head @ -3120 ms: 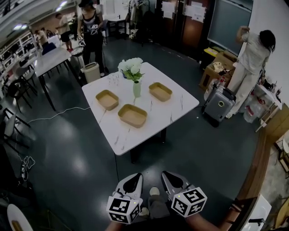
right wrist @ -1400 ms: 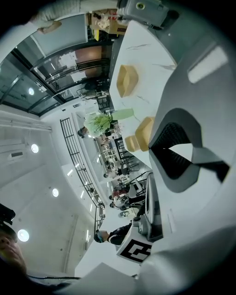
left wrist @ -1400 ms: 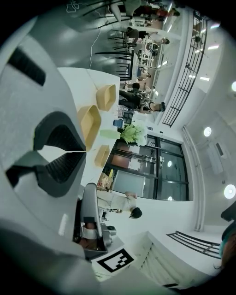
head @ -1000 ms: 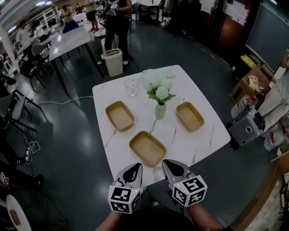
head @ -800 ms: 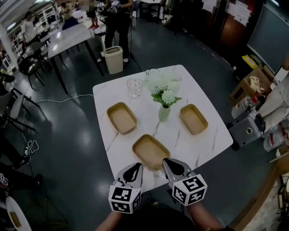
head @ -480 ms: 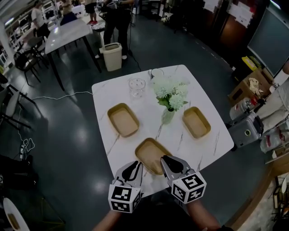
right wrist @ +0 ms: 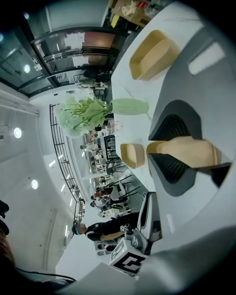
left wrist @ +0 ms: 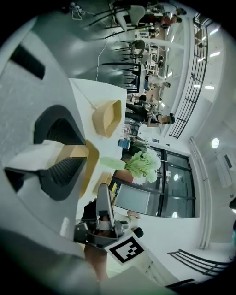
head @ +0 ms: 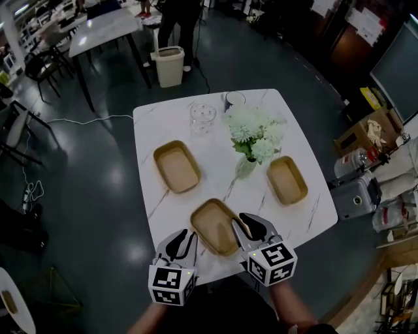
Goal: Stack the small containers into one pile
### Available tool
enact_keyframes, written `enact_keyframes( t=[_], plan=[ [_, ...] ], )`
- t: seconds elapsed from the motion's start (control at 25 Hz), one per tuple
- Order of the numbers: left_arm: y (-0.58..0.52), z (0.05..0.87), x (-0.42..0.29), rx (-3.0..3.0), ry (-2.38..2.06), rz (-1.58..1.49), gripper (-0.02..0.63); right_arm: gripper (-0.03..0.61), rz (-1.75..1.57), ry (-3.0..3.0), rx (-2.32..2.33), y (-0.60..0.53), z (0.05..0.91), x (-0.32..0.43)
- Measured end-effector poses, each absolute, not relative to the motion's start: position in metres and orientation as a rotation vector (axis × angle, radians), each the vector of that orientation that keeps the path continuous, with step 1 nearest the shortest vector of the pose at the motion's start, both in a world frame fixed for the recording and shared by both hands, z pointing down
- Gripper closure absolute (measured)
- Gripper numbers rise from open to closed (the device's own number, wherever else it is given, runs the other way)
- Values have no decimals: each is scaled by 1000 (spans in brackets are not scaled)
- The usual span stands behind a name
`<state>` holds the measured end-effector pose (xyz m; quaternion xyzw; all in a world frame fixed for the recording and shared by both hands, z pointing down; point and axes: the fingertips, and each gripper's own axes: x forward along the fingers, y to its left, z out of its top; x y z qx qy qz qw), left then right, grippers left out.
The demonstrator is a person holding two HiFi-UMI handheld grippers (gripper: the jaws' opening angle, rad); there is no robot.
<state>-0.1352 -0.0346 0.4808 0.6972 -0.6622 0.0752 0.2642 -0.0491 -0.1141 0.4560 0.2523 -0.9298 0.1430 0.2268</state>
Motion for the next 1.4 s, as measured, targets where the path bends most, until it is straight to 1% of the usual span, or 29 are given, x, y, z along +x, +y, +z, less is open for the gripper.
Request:
enact_keyframes(
  t=[0.2, 0.36, 0.48, 0.68, 0.8, 0.88, 1.0, 1.12, 1.4],
  plan=[
    [-39, 491, -131, 1757, -1856, 197, 531, 499, 376, -2538, 527, -128, 475, -49],
    [-44, 503, -125, 1655, -1915, 199, 503, 499, 369, -2527, 415, -135, 493, -50],
    [-44, 509, -120, 1578, -1955, 174, 497, 497, 383, -2508, 330, -133, 507, -50],
    [-44, 514, -111, 1489, -1997, 136, 495, 495, 385, -2485, 281, -132, 518, -49],
    [-42, 515, -106, 1444, -2028, 106, 481, 492, 385, -2468, 254, -128, 522, -46],
    [-42, 516, -105, 1419, -2046, 86, 479, 503, 383, -2461, 252, -127, 524, -44],
    [-44, 520, -100, 1401, -2047, 83, 480, 537, 371, -2437, 260, -128, 531, -41],
    [-47, 524, -94, 1398, -2028, 74, 480, 554, 403, -2426, 264, -128, 535, -39],
    [-52, 522, -92, 1393, -2026, 47, 480, 563, 503, -2451, 273, -136, 529, -38]
  ],
)
